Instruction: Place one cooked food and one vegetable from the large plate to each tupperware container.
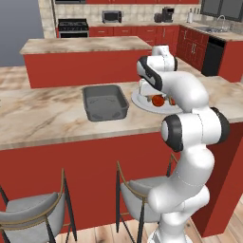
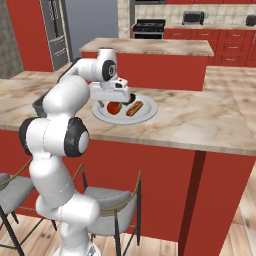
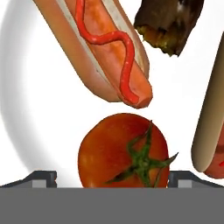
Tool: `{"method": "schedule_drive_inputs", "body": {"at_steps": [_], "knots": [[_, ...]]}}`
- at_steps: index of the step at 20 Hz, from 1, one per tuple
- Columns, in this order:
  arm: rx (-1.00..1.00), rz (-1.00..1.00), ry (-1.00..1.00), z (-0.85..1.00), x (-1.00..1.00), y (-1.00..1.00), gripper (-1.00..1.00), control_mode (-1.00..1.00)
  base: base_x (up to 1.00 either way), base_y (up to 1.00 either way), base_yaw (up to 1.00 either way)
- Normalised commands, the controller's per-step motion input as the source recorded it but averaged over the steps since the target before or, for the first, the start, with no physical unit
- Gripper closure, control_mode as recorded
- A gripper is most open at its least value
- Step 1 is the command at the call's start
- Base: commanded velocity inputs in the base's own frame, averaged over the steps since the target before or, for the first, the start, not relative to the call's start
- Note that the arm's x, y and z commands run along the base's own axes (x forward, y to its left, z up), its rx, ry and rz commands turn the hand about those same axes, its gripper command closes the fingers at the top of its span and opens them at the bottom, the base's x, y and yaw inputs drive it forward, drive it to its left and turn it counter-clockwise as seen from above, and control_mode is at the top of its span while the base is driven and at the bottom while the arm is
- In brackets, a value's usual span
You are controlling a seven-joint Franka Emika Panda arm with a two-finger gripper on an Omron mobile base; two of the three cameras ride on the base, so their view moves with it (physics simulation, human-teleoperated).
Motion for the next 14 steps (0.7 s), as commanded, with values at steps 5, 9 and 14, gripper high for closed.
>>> {"method": "schedule_drive_inputs", "body": {"at_steps": [5,9,14], "knots": [[0.00,0.00,0.01,-0.04,0.16,-0.12,-1.00,-1.00,0.00,0.00,0.00],[0.00,0.00,0.05,-0.15,-0.03,0.00,-1.00,-1.00,0.00,0.00,0.00],[0.00,0.00,0.01,-0.03,-0.02,0.00,1.00,-1.00,0.00,0.00,0.00]]}}
